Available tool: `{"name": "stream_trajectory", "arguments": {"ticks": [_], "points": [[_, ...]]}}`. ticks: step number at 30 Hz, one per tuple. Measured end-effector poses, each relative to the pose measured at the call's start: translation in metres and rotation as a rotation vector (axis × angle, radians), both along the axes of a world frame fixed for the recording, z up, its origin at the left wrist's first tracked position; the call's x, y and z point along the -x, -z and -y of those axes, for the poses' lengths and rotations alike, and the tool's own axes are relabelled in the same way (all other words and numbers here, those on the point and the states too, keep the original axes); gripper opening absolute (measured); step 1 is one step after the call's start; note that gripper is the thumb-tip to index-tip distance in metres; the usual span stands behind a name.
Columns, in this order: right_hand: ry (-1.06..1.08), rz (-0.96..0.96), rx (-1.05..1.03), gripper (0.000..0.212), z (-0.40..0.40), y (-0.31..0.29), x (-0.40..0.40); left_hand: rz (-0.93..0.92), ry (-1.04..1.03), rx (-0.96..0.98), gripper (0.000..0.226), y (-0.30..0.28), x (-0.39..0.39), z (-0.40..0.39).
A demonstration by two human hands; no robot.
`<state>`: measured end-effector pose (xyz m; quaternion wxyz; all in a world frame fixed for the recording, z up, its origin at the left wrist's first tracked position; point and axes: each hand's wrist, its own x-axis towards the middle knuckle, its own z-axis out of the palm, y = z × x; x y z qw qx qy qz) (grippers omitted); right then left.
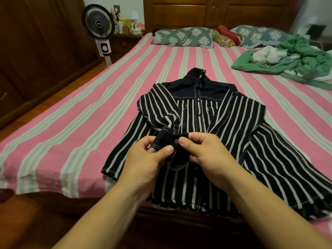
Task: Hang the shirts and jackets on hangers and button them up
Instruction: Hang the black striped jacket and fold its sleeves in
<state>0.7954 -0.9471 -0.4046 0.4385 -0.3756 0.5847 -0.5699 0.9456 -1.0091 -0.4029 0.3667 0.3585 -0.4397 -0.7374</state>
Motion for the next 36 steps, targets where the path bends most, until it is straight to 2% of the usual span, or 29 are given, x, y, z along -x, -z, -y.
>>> {"name": "stream_trajectory", "arguments": {"ticks": [10, 15, 18, 20, 22, 23, 25, 27, 29, 34, 36], "points": [[-0.067, -0.058, -0.03, 0.016, -0.005, -0.006, 0.005, 0.039, -0.06, -0.008, 0.02, 0.001, -0.001, 0.001], [-0.061, -0.048, -0.04, 0.015, -0.005, -0.005, 0.005, 0.208, -0.077, 0.214, 0.019, 0.002, -0.001, 0.001], [-0.135, -0.091, -0.063, 0.015, -0.006, -0.008, 0.007, 0.34, -0.109, 0.352, 0.019, 0.004, 0.0, 0.004], [-0.224, -0.084, -0.099, 0.025, -0.007, -0.01, 0.011, 0.382, -0.131, 0.363, 0.019, 0.005, -0.002, 0.006], [-0.278, -0.099, -0.116, 0.025, -0.008, -0.012, 0.012, 0.343, -0.097, 0.275, 0.022, 0.004, -0.003, 0.006], [-0.287, -0.157, -0.105, 0.02, -0.007, -0.011, 0.011, 0.322, -0.066, 0.227, 0.023, 0.004, -0.004, 0.004], [-0.25, -0.408, -0.051, 0.011, -0.005, -0.006, 0.01, 0.312, -0.012, 0.171, 0.024, 0.003, -0.003, 0.003], [-0.179, -0.684, 0.003, 0.013, -0.001, -0.001, 0.007, 0.276, 0.011, 0.11, 0.024, 0.002, -0.002, 0.003], [-0.129, -0.87, 0.059, 0.013, 0.001, 0.001, 0.003, 0.241, 0.014, 0.079, 0.019, 0.002, -0.001, 0.004], [-0.063, -1.044, 0.054, 0.014, 0.0, 0.007, -0.005, 0.277, 0.003, 0.135, 0.005, 0.003, 0.0, 0.004], [-0.054, -1.075, 0.024, 0.012, -0.001, 0.007, -0.008, 0.295, 0.04, 0.182, 0.012, 0.004, -0.001, 0.003]]}}
